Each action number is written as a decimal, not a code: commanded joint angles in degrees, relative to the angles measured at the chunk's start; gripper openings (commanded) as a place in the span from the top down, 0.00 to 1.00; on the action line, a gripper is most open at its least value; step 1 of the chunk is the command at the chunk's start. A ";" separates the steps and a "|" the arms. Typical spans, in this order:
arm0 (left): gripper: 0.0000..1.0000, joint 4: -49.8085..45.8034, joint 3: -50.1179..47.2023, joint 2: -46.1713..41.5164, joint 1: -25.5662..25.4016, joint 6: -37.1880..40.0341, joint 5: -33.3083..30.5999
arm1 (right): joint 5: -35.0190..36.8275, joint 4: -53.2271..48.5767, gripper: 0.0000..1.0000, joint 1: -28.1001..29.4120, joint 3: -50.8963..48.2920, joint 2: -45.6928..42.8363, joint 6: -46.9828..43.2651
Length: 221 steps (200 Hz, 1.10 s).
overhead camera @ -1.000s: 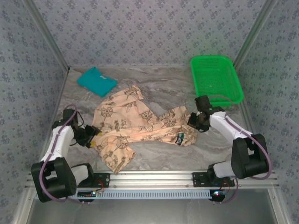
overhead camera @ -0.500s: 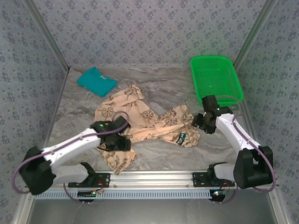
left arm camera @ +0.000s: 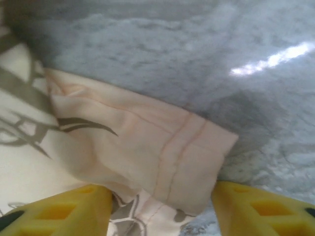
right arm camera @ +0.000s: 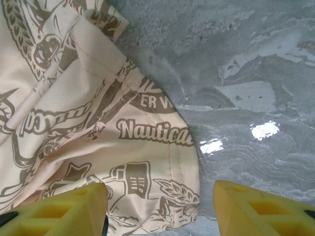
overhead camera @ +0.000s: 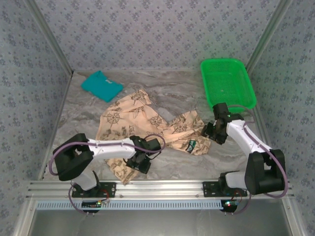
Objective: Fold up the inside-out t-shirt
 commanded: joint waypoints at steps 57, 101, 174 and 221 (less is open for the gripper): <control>1.00 -3.91 1.95 0.27 0.24 8.85 1.79 | -8.74 5.02 0.40 -6.16 -5.78 5.54 -4.03; 1.00 -17.98 15.01 -13.68 0.24 15.99 -2.72 | -15.28 7.56 0.73 -6.19 -5.59 10.14 -9.16; 1.00 -23.94 26.24 -31.27 9.81 26.72 -13.81 | -17.26 10.96 0.90 -5.59 -0.92 -1.35 -18.09; 1.00 -25.32 27.72 -33.02 10.19 35.12 -12.41 | -11.56 5.83 0.51 -7.04 0.16 1.81 -17.66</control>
